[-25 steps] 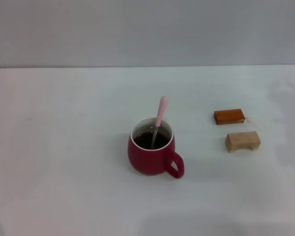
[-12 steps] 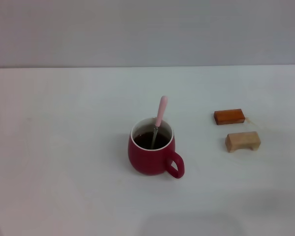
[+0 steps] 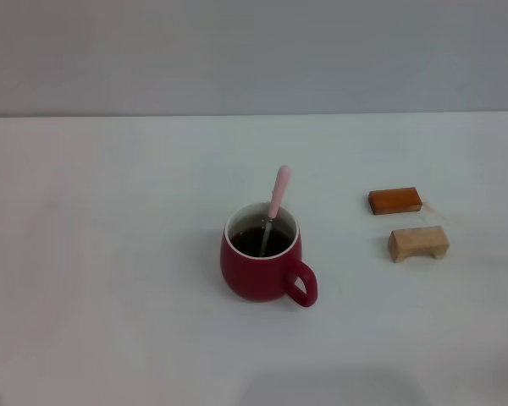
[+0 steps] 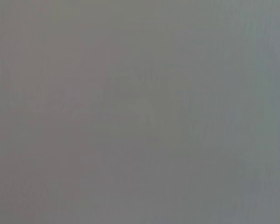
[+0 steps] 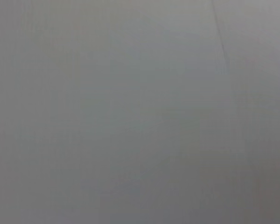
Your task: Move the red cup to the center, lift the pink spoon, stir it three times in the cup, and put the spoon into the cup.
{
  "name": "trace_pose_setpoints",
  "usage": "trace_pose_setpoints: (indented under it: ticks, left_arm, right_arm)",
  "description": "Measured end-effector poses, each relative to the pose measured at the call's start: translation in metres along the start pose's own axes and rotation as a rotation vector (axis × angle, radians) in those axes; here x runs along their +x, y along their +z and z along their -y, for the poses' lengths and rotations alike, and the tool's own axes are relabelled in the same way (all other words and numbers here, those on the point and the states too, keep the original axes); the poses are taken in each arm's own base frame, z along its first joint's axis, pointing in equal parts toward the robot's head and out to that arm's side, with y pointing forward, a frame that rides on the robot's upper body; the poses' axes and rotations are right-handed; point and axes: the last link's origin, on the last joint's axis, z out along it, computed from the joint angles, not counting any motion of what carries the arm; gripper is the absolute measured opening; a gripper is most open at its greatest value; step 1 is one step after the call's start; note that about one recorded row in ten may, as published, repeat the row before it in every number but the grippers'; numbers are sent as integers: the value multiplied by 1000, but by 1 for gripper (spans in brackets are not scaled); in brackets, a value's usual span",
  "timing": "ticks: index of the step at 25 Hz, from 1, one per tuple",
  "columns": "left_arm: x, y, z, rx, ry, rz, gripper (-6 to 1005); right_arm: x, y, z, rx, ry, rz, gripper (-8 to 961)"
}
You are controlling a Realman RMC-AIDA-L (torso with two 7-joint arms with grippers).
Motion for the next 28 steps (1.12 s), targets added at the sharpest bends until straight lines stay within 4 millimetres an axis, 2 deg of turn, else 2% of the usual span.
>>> trace_pose_setpoints:
  ticks: [4, 28]
  left_arm:
    - [0, 0, -1, -3, -1, 0, 844]
    - [-3, -3, -7, -23, -1, 8, 844]
  right_arm:
    - [5, 3, 9, 60, -9, -18, 692]
    - [3, 14, 6, 57, 5, -5, 687]
